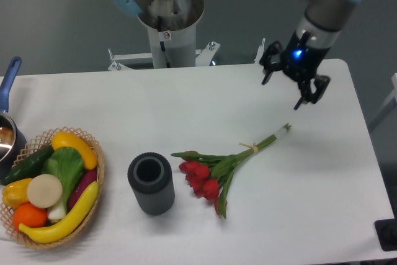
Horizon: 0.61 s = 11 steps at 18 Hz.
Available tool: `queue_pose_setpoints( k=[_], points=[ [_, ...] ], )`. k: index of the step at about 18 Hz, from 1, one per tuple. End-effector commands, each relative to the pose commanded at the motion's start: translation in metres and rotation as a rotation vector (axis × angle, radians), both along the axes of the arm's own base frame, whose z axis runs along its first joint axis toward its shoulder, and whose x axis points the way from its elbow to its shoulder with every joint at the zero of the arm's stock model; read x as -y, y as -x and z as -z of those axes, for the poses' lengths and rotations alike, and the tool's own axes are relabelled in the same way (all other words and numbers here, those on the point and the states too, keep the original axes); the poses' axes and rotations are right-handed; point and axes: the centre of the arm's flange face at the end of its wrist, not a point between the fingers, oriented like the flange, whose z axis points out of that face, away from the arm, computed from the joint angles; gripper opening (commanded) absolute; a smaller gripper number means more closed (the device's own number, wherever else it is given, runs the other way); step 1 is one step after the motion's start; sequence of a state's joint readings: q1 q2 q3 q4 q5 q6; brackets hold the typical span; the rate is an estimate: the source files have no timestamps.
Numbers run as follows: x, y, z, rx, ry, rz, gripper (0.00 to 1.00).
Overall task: Pick up the flowers from the table
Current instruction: 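Move the open gripper down toward the red tulip bouquet's stems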
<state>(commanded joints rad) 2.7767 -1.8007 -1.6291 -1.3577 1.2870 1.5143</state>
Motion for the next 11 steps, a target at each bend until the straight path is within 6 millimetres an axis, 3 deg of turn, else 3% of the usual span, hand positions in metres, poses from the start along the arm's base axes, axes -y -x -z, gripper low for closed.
queue_pose_setpoints(
  k=[2,4,11],
  points=[
    [-0.014,0.005,0.017,-0.026,-0.005,-0.009,1.00],
    [-0.029,-0.004,0.036,-0.026,-0.002,0.021,1.00],
    [-0.049,-0.003,0.085,0.013,0.017,0.005,1.00]
  ],
)
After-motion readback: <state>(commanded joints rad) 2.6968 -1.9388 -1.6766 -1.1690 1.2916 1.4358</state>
